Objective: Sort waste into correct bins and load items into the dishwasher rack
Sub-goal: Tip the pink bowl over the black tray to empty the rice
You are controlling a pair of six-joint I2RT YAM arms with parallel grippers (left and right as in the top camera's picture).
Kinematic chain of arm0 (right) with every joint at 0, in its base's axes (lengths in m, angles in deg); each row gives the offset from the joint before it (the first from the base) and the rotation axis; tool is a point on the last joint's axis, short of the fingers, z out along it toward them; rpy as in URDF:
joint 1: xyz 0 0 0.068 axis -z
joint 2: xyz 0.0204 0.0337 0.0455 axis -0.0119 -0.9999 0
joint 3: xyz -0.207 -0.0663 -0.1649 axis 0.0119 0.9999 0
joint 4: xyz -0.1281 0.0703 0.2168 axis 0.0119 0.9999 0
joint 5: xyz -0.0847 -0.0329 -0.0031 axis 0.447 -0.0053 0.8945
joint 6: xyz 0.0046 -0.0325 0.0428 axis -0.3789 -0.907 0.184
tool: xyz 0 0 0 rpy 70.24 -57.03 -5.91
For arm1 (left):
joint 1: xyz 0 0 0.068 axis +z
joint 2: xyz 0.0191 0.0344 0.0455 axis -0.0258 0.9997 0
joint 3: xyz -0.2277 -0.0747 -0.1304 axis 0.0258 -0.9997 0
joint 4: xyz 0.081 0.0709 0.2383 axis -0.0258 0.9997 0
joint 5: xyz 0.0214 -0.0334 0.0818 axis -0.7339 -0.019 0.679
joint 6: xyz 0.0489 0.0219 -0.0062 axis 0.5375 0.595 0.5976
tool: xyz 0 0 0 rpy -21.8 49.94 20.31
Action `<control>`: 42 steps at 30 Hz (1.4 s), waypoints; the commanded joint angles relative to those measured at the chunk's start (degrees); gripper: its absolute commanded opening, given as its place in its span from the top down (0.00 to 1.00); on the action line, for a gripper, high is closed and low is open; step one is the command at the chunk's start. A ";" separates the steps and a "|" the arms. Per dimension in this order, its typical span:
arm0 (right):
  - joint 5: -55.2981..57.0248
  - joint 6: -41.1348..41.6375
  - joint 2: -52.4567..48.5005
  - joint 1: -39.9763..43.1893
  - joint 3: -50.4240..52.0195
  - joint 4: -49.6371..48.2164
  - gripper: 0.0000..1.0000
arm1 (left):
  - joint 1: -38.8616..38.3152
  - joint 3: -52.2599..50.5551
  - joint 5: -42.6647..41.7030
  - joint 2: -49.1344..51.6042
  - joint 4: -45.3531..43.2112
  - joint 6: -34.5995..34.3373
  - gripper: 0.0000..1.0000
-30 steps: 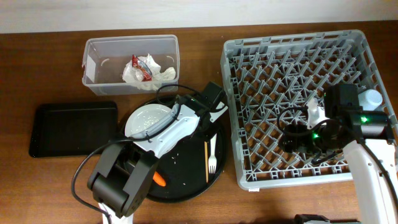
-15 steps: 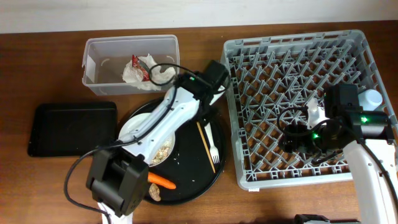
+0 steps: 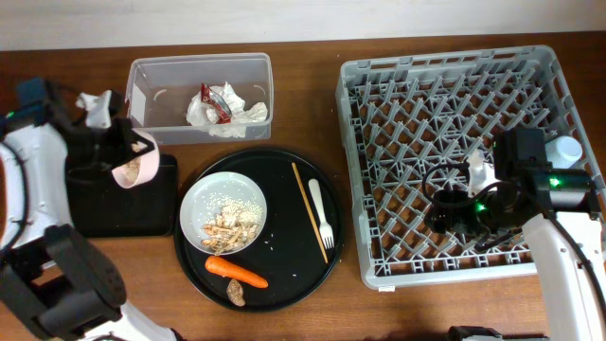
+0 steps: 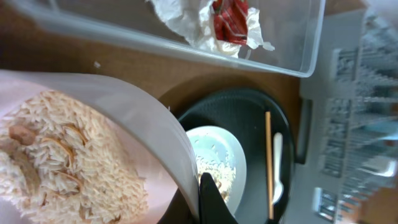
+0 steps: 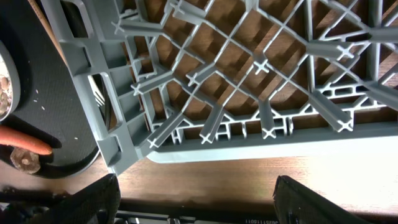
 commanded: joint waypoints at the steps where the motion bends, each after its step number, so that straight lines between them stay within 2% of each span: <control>1: 0.74 0.44 0.70 -0.46 0.17 0.02 0.17 | 7.26 -6.23 -16.46 -1.42 -2.25 5.44 0.99; 3: 0.74 0.44 0.72 -0.46 0.17 0.04 0.17 | 11.17 -10.08 -23.63 -1.42 -4.81 6.84 0.99; 5: 0.74 0.44 0.72 -0.46 0.17 0.04 0.17 | 14.71 -13.75 -34.29 -1.42 -5.31 12.83 0.99; 8: 0.74 0.44 0.72 -0.46 0.17 0.09 0.17 | 17.20 -18.69 -45.35 -1.42 -5.77 20.22 1.00; 10: 0.74 0.44 0.72 -0.46 0.17 0.24 0.17 | 18.03 -21.33 -50.53 -1.42 -5.90 24.46 1.00; 11: 0.74 0.44 0.70 -0.46 0.17 0.26 0.17 | 18.34 -22.34 -52.78 -1.42 -7.10 24.46 1.00; 26: 1.14 0.44 0.70 -0.35 0.17 0.44 0.17 | 18.38 -22.75 -52.76 -1.42 -8.22 24.44 1.00; 28: 1.14 0.44 0.70 -0.35 0.17 0.44 0.17 | 18.38 -22.75 -50.12 -1.42 -9.73 24.35 0.99; 34: 1.14 0.46 0.72 -0.35 0.17 0.90 0.17 | 18.86 -22.73 -48.26 -1.42 -10.75 20.63 0.99; 35: 1.14 0.46 0.70 -0.35 0.17 0.90 0.17 | 18.86 -22.73 -48.26 -1.42 -10.84 17.64 0.99; 37: 1.14 0.46 0.72 -0.35 0.17 1.09 0.17 | 18.86 -22.73 -48.30 -1.42 -10.99 6.60 1.00; 39: 1.14 0.46 0.72 -0.35 0.17 1.11 0.17 | 18.86 -22.71 -52.76 -1.42 -10.78 -0.07 1.00; 40: 1.14 0.44 0.72 -0.35 0.17 1.09 0.17 | 18.86 -22.69 -50.97 -1.42 -14.23 3.89 1.00; 41: 1.14 0.44 0.70 -0.35 0.17 1.11 0.17 | 18.86 -22.69 -41.18 -1.42 -16.31 0.35 1.00; 42: 1.16 0.44 0.70 -0.35 0.17 1.09 0.17 | 18.86 -22.69 -38.34 -1.42 -16.26 -3.82 1.00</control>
